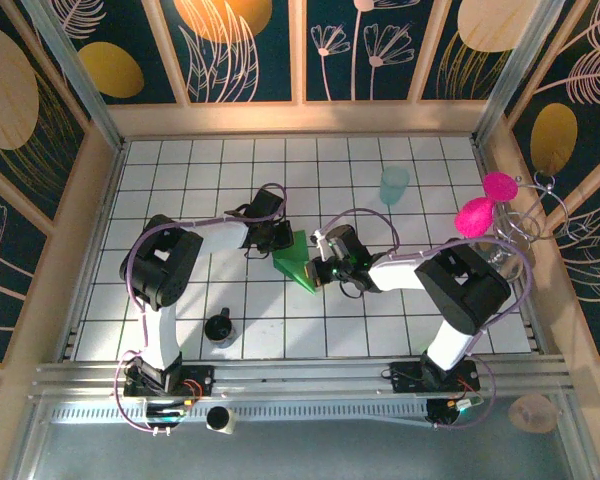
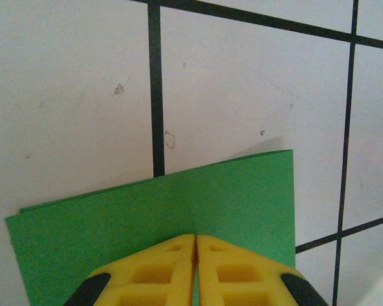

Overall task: Fold a paper plane with a square sheet of paper (pick it up from the middle)
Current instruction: Third fold the triangle at the center of the table.

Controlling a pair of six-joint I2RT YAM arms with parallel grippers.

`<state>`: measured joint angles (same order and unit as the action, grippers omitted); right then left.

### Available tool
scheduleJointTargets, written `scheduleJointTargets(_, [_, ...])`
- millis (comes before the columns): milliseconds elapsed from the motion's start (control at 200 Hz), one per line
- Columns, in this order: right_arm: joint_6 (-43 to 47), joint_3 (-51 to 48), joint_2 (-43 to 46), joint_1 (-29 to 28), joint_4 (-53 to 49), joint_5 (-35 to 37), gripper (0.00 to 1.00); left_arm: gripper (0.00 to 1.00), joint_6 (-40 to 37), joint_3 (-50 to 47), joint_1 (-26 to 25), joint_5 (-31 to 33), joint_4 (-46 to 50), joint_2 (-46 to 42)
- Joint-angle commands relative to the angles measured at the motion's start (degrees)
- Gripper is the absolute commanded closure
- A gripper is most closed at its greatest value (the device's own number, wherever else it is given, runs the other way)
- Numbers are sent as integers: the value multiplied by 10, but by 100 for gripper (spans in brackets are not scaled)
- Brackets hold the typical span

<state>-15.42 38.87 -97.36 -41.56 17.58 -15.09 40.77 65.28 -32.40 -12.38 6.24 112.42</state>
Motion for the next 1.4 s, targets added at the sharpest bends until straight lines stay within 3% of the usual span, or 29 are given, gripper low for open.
scheduleJointTargets(0, [-2, 17, -11, 5, 5, -8, 100, 89, -10, -1, 1, -6, 39, 27])
scheduleJointTargets(911, [-1, 22, -31, 4, -17, -9, 100, 87, -9, 12, 1, 5, 46, 10])
scheduleJointTargets(1161, [-7, 24, -38, 4, -22, -12, 100, 81, 30, -7, 1, 53, 33, -78])
scheduleJointTargets(1397, [-17, 26, -42, 5, -24, -15, 100, 77, 108, -91, -17, 33, -22, -162])
